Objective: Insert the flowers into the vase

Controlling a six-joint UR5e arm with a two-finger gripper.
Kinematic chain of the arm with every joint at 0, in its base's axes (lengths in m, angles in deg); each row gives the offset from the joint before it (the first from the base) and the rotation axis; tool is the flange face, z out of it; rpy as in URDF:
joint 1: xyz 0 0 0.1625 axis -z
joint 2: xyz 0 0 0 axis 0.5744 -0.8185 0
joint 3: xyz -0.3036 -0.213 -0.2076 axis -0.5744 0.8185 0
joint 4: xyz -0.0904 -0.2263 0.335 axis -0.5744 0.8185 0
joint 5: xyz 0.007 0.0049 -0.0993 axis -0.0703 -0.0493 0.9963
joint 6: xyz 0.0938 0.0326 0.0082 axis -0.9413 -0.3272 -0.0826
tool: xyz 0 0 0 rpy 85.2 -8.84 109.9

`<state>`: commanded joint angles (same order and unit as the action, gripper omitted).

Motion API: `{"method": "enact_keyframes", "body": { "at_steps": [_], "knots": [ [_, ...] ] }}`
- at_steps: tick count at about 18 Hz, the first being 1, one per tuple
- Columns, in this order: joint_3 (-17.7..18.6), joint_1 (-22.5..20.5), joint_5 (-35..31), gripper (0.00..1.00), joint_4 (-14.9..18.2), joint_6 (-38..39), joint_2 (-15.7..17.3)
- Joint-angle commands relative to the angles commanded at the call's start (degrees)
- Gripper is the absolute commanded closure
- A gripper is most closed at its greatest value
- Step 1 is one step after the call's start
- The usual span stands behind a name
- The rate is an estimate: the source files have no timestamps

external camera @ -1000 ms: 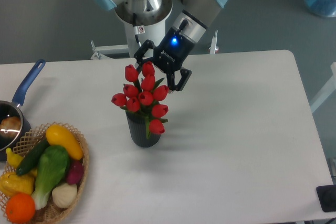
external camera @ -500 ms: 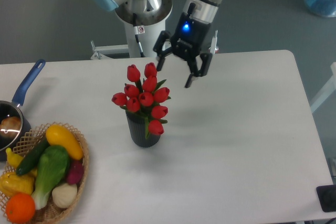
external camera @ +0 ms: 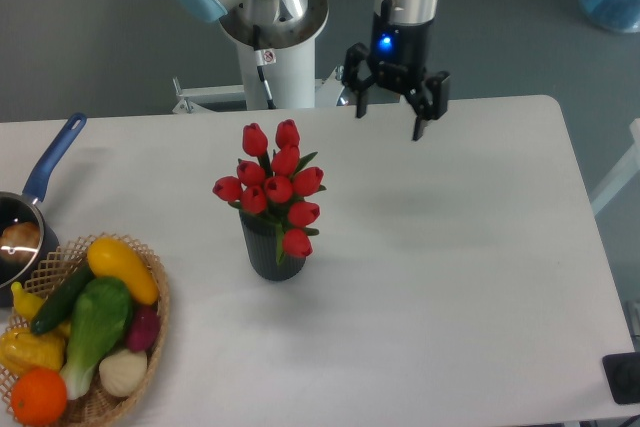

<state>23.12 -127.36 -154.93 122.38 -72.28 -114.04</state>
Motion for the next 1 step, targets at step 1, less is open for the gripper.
{"method": "enact_keyframes", "body": {
  "at_steps": [1],
  "knots": [
    [-0.9, -0.2, -0.2, 0.00, 0.0, 0.0, -0.7]
  ]
}}
